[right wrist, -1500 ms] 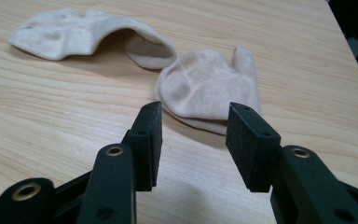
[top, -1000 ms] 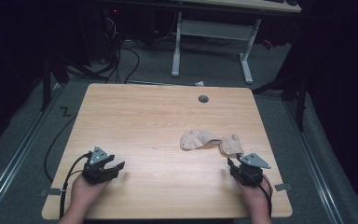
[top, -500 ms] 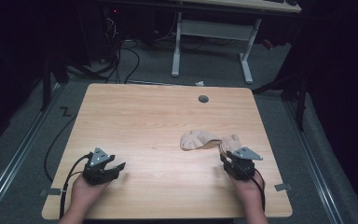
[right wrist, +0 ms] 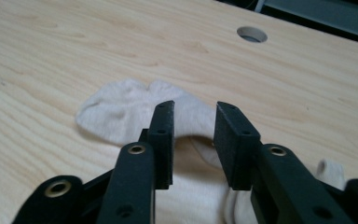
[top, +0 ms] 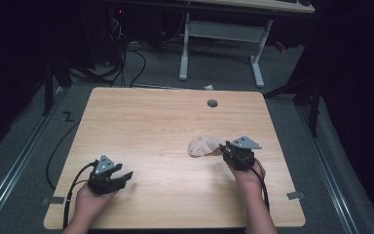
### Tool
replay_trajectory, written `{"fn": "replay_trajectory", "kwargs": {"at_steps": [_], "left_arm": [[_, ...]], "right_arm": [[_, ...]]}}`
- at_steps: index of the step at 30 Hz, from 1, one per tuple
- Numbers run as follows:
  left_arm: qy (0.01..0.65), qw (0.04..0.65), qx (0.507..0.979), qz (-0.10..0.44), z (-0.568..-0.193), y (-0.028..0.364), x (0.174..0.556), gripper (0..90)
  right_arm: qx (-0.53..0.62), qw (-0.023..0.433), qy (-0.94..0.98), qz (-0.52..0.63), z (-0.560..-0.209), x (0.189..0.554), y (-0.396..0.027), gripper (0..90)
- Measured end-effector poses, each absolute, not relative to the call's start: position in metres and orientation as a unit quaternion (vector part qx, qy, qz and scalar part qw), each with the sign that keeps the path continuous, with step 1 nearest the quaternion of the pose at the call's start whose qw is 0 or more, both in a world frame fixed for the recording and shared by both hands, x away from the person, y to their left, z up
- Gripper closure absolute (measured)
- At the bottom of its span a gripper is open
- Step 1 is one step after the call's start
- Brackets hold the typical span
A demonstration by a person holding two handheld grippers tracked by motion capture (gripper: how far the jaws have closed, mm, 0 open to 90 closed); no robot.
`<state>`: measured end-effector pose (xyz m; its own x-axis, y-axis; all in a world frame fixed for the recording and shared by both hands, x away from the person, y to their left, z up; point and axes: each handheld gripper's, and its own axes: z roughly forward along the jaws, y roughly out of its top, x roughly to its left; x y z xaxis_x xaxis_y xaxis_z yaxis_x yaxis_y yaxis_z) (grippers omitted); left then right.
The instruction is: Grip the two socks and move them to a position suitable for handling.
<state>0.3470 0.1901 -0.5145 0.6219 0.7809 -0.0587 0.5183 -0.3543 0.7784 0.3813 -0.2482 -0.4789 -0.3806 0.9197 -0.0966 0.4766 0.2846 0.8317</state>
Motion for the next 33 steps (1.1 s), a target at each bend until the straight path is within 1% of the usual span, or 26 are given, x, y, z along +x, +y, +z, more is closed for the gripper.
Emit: {"fn": "replay_trajectory", "kwargs": {"at_steps": [1, 3, 4, 10, 11, 16, 23, 33], "left_arm": [[0.403, 0.4, 0.807, 0.163, -0.515, 0.19, 0.347, 45.6], [0.404, 0.401, 0.806, 0.163, -0.515, 0.19, 0.347, 45.6], [0.404, 0.401, 0.806, 0.163, -0.515, 0.19, 0.347, 45.7], [0.404, 0.401, 0.806, 0.162, -0.515, 0.191, 0.347, 45.8], [0.405, 0.402, 0.805, 0.162, -0.515, 0.191, 0.347, 45.8], [0.405, 0.4, 0.806, 0.16, -0.516, 0.191, 0.347, 45.9], [0.402, 0.402, 0.807, 0.16, -0.515, 0.19, 0.346, 45.9], [0.398, 0.404, 0.808, 0.16, -0.514, 0.19, 0.345, 45.9]], "right_arm": [[0.47, 0.3, 0.743, 0.37, -0.479, 0.385, -0.247, 74.6], [0.472, 0.301, 0.743, 0.367, -0.478, 0.393, -0.248, 86.0], [0.475, 0.299, 0.74, 0.37, -0.478, 0.397, -0.25, 90.0], [0.484, 0.295, 0.743, 0.355, -0.484, 0.419, -0.251, 90.0], [0.49, 0.288, 0.748, 0.343, -0.491, 0.425, -0.249, 90.0], [0.493, 0.276, 0.764, 0.312, -0.507, 0.433, -0.243, 89.7], [0.486, 0.263, 0.787, 0.274, -0.521, 0.434, -0.235, 89.9], [0.473, 0.255, 0.796, 0.277, -0.522, 0.422, -0.226, 90.0]]}}
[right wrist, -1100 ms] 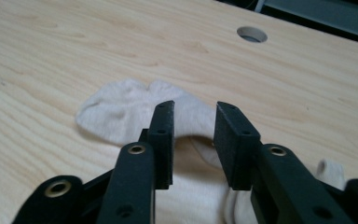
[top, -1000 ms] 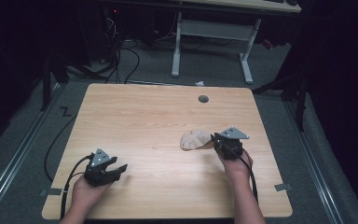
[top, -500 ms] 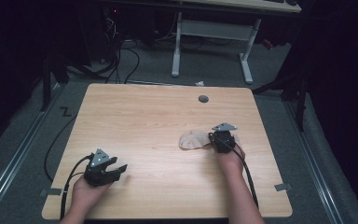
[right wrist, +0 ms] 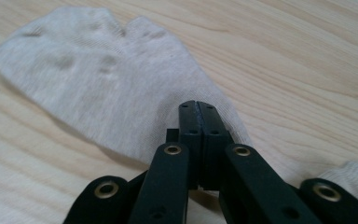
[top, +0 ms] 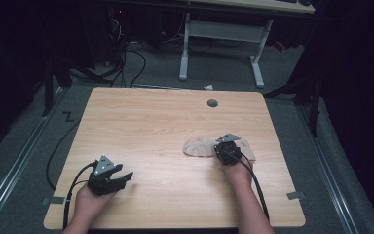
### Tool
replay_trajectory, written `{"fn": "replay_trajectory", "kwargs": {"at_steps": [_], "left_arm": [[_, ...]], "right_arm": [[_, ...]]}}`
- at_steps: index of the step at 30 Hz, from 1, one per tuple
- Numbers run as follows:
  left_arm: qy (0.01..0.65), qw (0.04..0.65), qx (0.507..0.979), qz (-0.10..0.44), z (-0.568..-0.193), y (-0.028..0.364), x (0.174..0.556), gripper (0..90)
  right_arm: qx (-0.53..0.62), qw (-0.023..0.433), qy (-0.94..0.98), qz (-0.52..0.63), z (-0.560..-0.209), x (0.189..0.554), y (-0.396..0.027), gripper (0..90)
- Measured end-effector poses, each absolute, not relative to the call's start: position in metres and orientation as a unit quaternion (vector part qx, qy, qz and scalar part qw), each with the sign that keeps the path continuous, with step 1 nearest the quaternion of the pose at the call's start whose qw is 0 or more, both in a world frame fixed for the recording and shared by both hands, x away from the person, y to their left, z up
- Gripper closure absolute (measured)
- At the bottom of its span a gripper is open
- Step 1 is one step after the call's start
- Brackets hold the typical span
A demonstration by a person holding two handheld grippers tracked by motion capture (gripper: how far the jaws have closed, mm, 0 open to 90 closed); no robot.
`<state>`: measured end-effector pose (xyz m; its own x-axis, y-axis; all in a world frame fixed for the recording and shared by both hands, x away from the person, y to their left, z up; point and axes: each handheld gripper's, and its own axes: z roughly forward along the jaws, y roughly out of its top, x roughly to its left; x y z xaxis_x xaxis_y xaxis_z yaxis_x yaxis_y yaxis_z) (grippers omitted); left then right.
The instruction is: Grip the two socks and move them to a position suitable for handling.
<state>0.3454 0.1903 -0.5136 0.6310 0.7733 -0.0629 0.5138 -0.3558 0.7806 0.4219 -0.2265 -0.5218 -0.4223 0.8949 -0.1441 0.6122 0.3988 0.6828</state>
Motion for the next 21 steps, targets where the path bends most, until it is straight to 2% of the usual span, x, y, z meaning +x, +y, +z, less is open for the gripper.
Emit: {"fn": "replay_trajectory", "kwargs": {"at_steps": [13, 21], "left_arm": [[0.392, 0.406, 0.81, 0.158, -0.513, 0.186, 0.345, 45.8], [0.387, 0.404, 0.814, 0.158, -0.513, 0.184, 0.345, 45.8]], "right_arm": [[0.421, 0.243, 0.823, 0.293, -0.523, 0.386, -0.197, 89.9], [0.385, 0.22, 0.842, 0.307, -0.524, 0.368, -0.172, 90.0]]}}
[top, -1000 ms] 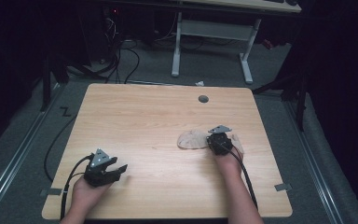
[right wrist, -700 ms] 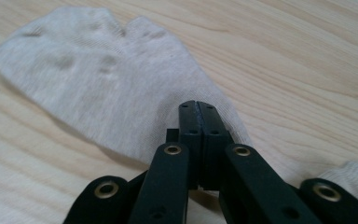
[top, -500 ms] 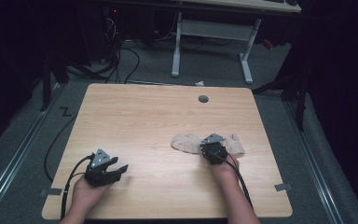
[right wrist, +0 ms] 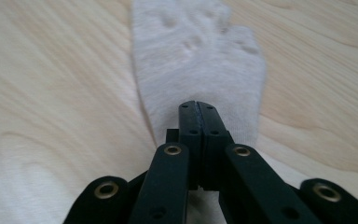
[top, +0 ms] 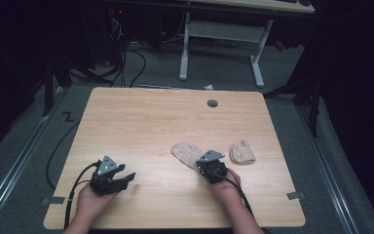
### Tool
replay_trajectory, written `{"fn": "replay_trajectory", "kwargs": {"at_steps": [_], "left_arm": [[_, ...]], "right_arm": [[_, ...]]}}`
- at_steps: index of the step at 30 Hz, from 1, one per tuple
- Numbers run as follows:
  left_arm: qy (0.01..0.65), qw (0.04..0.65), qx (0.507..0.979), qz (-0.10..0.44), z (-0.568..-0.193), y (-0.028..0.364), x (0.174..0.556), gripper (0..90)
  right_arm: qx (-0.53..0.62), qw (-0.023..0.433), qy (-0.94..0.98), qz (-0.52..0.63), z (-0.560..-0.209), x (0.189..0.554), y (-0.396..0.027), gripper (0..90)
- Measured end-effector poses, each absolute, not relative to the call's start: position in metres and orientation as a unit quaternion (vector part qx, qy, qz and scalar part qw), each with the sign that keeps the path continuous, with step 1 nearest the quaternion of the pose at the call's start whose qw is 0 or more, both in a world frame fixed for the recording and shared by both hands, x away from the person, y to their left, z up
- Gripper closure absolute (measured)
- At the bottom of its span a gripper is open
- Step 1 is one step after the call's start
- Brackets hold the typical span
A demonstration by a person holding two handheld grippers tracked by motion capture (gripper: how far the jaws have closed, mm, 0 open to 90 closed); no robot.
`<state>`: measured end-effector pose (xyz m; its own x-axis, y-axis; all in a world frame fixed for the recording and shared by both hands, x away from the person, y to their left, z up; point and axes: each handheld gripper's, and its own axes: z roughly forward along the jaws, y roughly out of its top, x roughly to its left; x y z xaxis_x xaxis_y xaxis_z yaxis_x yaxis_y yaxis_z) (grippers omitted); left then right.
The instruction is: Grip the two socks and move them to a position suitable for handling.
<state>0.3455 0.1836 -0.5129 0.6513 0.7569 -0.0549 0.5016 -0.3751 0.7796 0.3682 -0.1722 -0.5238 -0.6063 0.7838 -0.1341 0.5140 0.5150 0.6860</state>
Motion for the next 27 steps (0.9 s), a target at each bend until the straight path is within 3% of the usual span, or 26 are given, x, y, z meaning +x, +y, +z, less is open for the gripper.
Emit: {"fn": "replay_trajectory", "kwargs": {"at_steps": [10, 16, 21, 27], "left_arm": [[0.385, 0.405, 0.814, 0.158, -0.513, 0.181, 0.345, 45.9], [0.385, 0.406, 0.814, 0.155, -0.513, 0.18, 0.346, 46.0], [0.384, 0.408, 0.814, 0.153, -0.512, 0.178, 0.345, 46.0], [0.385, 0.416, 0.811, 0.147, -0.51, 0.178, 0.344, 46.0]], "right_arm": [[0.346, 0.22, 0.855, 0.316, -0.52, 0.352, -0.145, 89.6], [0.41, 0.25, 0.814, 0.328, -0.51, 0.374, -0.159, 89.5], [0.406, 0.23, 0.829, 0.308, -0.526, 0.385, -0.154, 90.0], [0.338, 0.201, 0.859, 0.328, -0.527, 0.364, -0.126, 90.0]]}}
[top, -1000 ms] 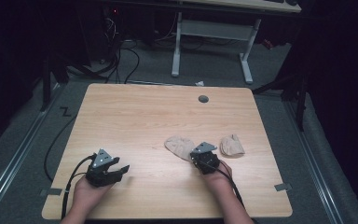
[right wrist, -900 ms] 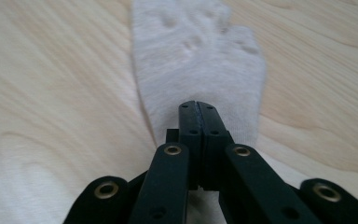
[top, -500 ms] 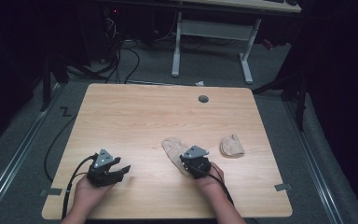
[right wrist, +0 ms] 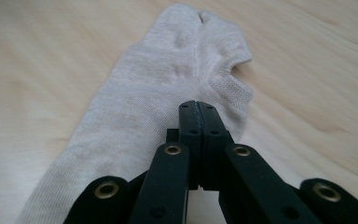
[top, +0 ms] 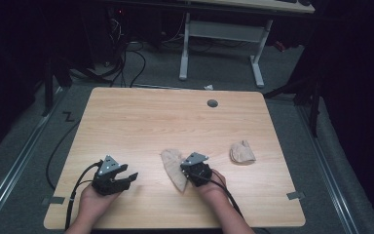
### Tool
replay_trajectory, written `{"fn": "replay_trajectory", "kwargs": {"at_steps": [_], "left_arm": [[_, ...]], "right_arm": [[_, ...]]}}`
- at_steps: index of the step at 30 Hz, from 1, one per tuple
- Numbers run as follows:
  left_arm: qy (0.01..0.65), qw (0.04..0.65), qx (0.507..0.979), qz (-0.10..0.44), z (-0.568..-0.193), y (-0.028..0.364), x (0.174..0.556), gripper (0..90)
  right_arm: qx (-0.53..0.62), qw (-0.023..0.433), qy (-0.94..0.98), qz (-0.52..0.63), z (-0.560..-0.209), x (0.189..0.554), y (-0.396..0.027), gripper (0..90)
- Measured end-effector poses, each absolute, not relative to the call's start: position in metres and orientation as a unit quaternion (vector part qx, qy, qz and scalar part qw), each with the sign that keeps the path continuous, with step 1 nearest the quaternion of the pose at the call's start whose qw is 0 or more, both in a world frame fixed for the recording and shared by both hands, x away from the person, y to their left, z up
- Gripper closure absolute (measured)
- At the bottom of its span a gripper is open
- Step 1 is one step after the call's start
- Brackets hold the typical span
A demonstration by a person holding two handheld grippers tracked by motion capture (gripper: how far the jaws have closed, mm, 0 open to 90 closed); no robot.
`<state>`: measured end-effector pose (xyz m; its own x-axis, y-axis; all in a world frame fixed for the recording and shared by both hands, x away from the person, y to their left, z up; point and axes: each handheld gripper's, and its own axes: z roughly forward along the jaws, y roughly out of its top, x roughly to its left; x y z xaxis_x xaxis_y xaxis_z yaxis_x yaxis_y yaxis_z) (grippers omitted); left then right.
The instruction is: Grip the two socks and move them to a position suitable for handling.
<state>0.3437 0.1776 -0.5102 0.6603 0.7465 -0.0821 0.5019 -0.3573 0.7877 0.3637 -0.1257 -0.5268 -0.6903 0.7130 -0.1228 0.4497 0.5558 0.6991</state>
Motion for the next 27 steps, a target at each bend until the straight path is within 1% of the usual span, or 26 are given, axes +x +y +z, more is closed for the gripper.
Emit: {"fn": "replay_trajectory", "kwargs": {"at_steps": [1, 2, 6, 8, 9, 11, 14, 15, 17, 18, 21, 22, 24, 27], "left_arm": [[0.385, 0.417, 0.81, 0.148, -0.51, 0.176, 0.343, 46.0], [0.384, 0.418, 0.81, 0.148, -0.51, 0.175, 0.343, 46.0], [0.379, 0.418, 0.813, 0.143, -0.511, 0.167, 0.343, 45.8], [0.377, 0.414, 0.816, 0.144, -0.513, 0.162, 0.346, 45.5], [0.377, 0.414, 0.816, 0.144, -0.513, 0.162, 0.346, 45.3], [0.381, 0.415, 0.815, 0.138, -0.516, 0.156, 0.351, 45.2], [0.378, 0.411, 0.819, 0.135, -0.518, 0.153, 0.353, 44.9], [0.376, 0.409, 0.821, 0.135, -0.52, 0.148, 0.355, 44.9], [0.373, 0.406, 0.823, 0.136, -0.52, 0.147, 0.357, 44.9], [0.371, 0.401, 0.826, 0.138, -0.521, 0.144, 0.359, 44.9], [0.373, 0.391, 0.83, 0.138, -0.525, 0.139, 0.366, 45.0], [0.379, 0.38, 0.833, 0.131, -0.528, 0.138, 0.371, 46.4], [0.381, 0.379, 0.834, 0.124, -0.529, 0.139, 0.374, 48.7], [0.389, 0.384, 0.83, 0.11, -0.529, 0.141, 0.375, 57.2]], "right_arm": [[0.326, 0.196, 0.864, 0.331, -0.527, 0.359, -0.12, 90.0], [0.302, 0.18, 0.873, 0.338, -0.527, 0.349, -0.108, 90.0], [0.271, 0.168, 0.884, 0.342, -0.527, 0.336, -0.093, 90.0], [0.264, 0.172, 0.886, 0.34, -0.526, 0.333, -0.089, 89.3], [0.264, 0.172, 0.886, 0.34, -0.526, 0.333, -0.089, 89.3], [0.262, 0.187, 0.883, 0.342, -0.521, 0.331, -0.091, 87.8], [0.267, 0.187, 0.877, 0.354, -0.513, 0.325, -0.097, 87.8], [0.269, 0.185, 0.874, 0.361, -0.51, 0.318, -0.102, 87.8], [0.27, 0.184, 0.874, 0.361, -0.509, 0.315, -0.103, 87.9], [0.268, 0.174, 0.875, 0.363, -0.51, 0.306, -0.106, 87.8], [0.261, 0.171, 0.879, 0.36, -0.511, 0.299, -0.104, 87.7], [0.245, 0.167, 0.888, 0.353, -0.513, 0.29, -0.098, 87.6], [0.239, 0.165, 0.892, 0.347, -0.516, 0.287, -0.095, 87.6], [0.246, 0.168, 0.895, 0.332, -0.521, 0.288, -0.095, 87.7]]}}
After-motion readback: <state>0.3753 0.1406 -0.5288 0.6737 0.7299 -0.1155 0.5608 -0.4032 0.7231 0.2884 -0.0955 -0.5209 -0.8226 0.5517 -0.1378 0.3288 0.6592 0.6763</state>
